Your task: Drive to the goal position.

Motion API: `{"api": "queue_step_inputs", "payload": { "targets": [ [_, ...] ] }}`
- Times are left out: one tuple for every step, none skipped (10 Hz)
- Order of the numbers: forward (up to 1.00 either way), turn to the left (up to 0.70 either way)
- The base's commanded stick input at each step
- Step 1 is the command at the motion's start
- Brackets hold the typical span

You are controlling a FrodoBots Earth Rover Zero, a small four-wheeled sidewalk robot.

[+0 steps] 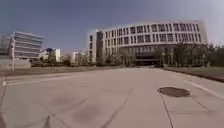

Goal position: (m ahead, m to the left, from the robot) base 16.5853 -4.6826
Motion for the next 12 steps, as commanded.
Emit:
{"api": "queue_step_inputs", "payload": {
  "targets": [
    [0.70, 0.00],
    [0.70, 0.00],
    [0.70, 0.00],
    [0.70, 0.00],
    [0.70, 0.00],
    [0.70, 0.00],
    [0.70, 0.00],
    [0.70, 0.00],
    [0.70, 0.00],
    [0.70, 0.00],
    [0.70, 0.00],
    [0.70, 0.00]
  ]
}}
